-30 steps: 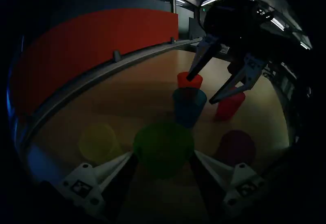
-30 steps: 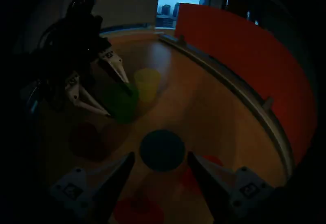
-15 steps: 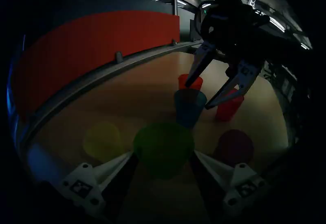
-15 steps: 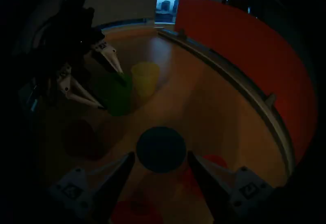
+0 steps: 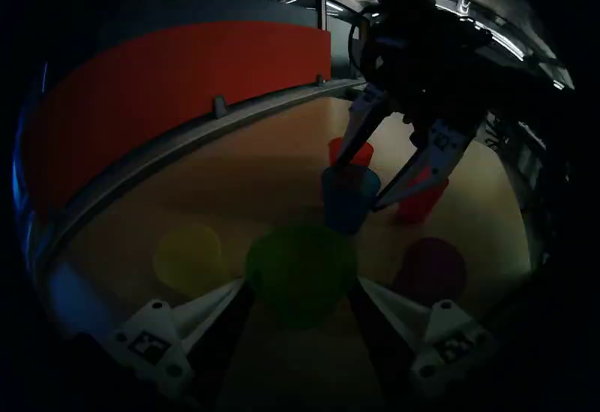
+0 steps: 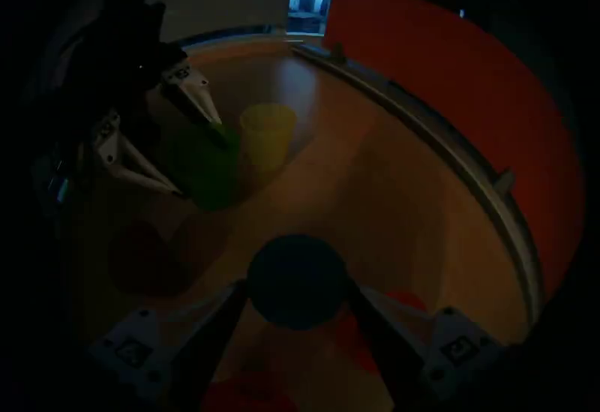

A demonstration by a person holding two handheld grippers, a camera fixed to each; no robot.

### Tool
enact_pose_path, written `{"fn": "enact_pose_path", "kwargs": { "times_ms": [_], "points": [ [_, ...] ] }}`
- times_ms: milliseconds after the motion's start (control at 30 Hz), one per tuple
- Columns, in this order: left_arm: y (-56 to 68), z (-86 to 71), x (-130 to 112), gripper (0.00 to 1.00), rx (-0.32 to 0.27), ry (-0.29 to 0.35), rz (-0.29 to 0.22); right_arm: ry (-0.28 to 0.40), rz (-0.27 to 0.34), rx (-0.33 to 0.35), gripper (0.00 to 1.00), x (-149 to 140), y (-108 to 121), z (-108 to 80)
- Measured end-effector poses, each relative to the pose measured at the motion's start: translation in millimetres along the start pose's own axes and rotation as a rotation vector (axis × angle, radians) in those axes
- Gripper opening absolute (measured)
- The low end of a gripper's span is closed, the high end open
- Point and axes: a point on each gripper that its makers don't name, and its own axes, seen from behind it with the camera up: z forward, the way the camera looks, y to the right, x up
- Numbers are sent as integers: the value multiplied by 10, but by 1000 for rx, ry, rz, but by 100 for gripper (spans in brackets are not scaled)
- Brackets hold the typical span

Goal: Pour water

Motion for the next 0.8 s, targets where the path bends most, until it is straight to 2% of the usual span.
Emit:
{"fn": "enact_pose_path", "kwargs": {
  "times_ms": [400, 800],
  "points": [
    [-40, -36, -28, 87, 4, 2, -6, -27, 22, 6, 98, -53, -11, 112],
    [-27, -43, -32, 86, 3, 1, 0, -24, 44, 2, 98, -58, -18, 120]
  ]
}}
